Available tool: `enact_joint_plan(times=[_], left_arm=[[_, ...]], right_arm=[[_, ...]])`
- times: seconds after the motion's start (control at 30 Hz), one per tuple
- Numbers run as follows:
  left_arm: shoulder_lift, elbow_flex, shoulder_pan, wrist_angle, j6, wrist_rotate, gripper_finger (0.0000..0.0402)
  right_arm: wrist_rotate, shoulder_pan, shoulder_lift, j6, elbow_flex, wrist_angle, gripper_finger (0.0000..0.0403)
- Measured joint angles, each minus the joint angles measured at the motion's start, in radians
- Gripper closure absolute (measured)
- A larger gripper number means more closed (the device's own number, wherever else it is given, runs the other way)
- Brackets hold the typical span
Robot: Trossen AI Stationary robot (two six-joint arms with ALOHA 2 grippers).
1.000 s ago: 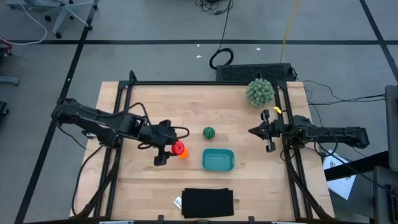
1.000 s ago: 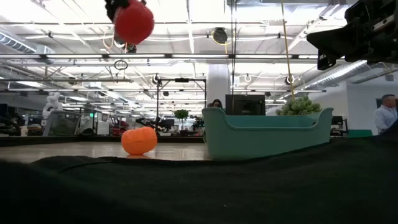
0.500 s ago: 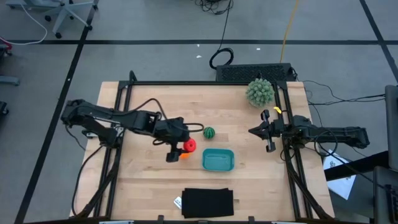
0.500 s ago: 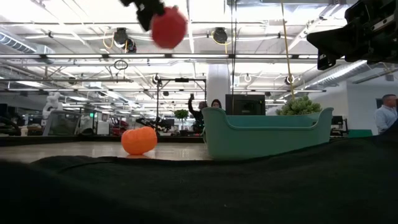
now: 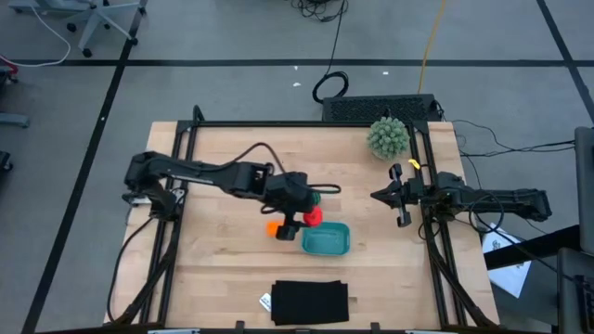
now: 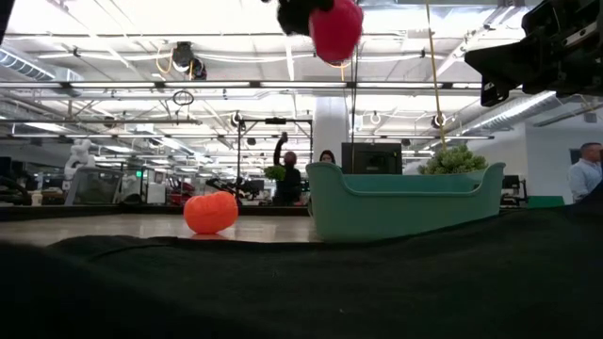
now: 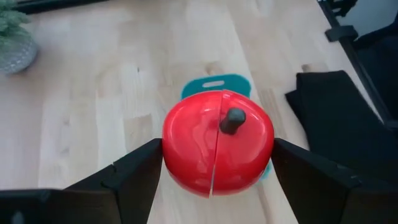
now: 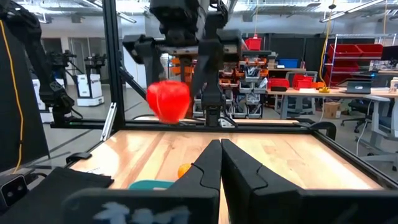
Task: Pick and placing Produce into tupperware
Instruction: Put the apple into the blue bin
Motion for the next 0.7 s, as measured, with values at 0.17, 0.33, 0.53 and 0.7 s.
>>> enact_joint_plan(times=[0.17, 0.33, 0.53, 0.7], left_arm=[[0.056, 0.023, 0.005, 0.021, 0.039, 0.020, 0.0106], [0.067, 0.023, 0.006, 0.029, 0.047, 0.023, 0.0106], [0.067, 0.023, 0.002, 0.030, 0.052, 0.023, 0.0106], [0.067, 0.023, -0.006, 0.031, 0.106, 0.035, 0.0106]], right_arm=[[0.000, 0.000, 0.001, 0.003, 0.000, -0.002, 0.0403], [0.000, 0.000, 0.002, 0.003, 0.000, -0.001, 0.0403], [0.000, 0.000, 0.003, 0.002, 0.000, -0.001, 0.0403], [0.000, 0.000, 0.003, 0.000, 0.000, 0.000, 0.0403]])
